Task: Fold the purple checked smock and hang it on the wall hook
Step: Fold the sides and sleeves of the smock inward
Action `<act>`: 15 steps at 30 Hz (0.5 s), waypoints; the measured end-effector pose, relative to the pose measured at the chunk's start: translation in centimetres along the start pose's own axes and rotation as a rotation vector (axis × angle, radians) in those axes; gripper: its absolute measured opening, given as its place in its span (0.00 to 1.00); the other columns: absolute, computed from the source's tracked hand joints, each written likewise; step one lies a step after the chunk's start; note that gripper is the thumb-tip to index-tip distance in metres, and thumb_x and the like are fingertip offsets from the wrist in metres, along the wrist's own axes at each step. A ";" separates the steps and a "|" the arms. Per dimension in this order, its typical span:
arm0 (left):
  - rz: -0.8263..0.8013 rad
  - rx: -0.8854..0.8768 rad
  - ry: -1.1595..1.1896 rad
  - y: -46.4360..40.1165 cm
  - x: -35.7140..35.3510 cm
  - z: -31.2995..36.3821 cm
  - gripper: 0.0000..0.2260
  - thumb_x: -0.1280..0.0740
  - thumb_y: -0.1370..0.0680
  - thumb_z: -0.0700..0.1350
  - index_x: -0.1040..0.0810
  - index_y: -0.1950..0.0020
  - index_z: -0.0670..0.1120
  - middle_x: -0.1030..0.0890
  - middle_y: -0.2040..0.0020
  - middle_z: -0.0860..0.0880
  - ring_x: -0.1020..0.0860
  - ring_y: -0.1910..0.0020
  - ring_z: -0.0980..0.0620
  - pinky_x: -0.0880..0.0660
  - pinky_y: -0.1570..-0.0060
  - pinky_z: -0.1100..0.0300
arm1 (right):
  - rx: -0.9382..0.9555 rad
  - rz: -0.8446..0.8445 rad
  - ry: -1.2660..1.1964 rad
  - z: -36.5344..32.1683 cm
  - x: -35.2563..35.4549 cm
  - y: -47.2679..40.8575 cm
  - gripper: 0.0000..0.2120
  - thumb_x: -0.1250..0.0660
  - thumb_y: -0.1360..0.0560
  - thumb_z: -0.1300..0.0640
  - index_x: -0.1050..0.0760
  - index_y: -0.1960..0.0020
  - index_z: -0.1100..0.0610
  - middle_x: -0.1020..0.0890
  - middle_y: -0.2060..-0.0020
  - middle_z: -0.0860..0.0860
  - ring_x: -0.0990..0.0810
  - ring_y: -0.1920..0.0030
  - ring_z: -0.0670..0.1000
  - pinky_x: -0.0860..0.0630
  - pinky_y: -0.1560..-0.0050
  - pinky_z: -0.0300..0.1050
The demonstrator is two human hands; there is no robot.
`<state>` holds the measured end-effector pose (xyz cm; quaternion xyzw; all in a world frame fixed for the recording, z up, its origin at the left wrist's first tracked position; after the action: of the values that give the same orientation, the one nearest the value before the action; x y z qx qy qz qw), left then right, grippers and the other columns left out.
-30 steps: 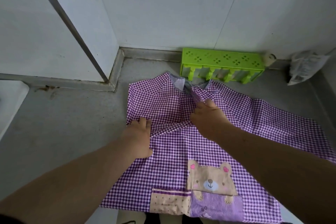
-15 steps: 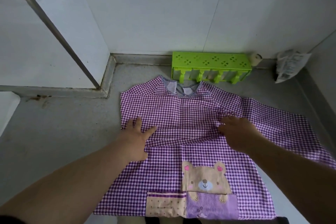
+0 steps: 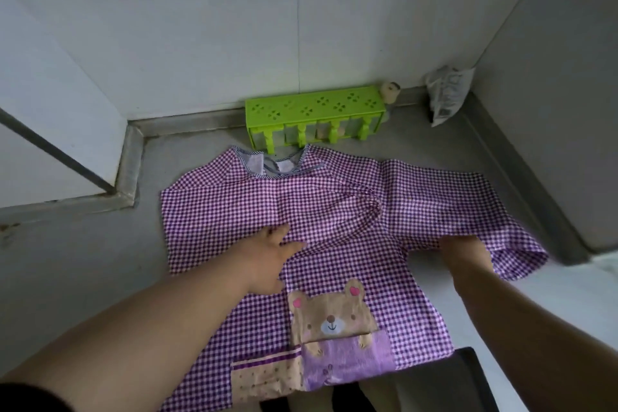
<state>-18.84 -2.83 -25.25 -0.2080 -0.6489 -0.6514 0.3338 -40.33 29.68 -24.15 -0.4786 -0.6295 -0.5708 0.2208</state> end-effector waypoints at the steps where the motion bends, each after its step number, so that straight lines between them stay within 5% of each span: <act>1: -0.023 0.016 -0.003 -0.5 0.1 0.7 0.43 0.31 0.21 0.60 0.57 0.16 0.65 0.62 0.13 0.49 0.53 0.15 0.37 0.40 0.20 0.39 | -0.054 0.002 -0.063 1.0 0.2 -0.3 0.15 0.41 0.18 0.55 0.21 0.38 0.61 0.19 0.38 0.63 0.21 0.37 0.65 0.24 0.37 0.55; 4: -0.078 0.067 -0.029 -1.3 0.5 1.8 0.42 0.32 0.21 0.61 0.57 0.16 0.66 0.59 0.13 0.48 0.47 0.17 0.35 0.35 0.22 0.39 | -0.232 0.059 -0.393 3.7 0.7 -0.7 0.21 0.35 0.20 0.50 0.27 0.33 0.63 0.23 0.36 0.63 0.25 0.35 0.68 0.26 0.33 0.60; 7: -0.096 0.077 -0.070 -1.7 1.5 2.7 0.42 0.32 0.21 0.62 0.56 0.16 0.66 0.55 0.13 0.46 0.39 0.20 0.37 0.30 0.25 0.43 | -0.430 0.109 -0.862 6.5 0.7 -0.7 0.29 0.30 0.25 0.48 0.31 0.29 0.60 0.22 0.37 0.60 0.21 0.42 0.62 0.23 0.47 0.54; 11: -0.108 0.085 -0.066 -1.9 1.8 2.8 0.41 0.31 0.22 0.63 0.54 0.16 0.67 0.53 0.14 0.46 0.36 0.22 0.38 0.28 0.27 0.43 | -0.473 0.067 -1.344 6.3 0.7 -2.2 0.18 0.27 0.25 0.53 0.23 0.37 0.56 0.16 0.44 0.54 0.15 0.51 0.50 0.18 0.56 0.44; 15: -0.092 0.083 -0.043 -1.9 1.8 2.8 0.41 0.31 0.23 0.63 0.53 0.17 0.68 0.52 0.14 0.47 0.38 0.21 0.39 0.30 0.25 0.43 | -0.544 -0.064 -1.529 6.9 0.3 -4.2 0.16 0.24 0.27 0.47 0.19 0.42 0.52 0.12 0.49 0.50 0.12 0.51 0.53 0.16 0.49 0.53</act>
<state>-21.88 -0.52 -25.13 -0.1782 -0.6912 -0.6339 0.2977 -42.23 36.66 -27.78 -0.7548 -0.4589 -0.2249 -0.4111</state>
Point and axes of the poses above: each hand's wrist, its own y-axis away from the middle knuckle, its own x-axis out of the back of the hand, z = x × y, the point moved 9 cm from there along -y, towards the middle knuckle
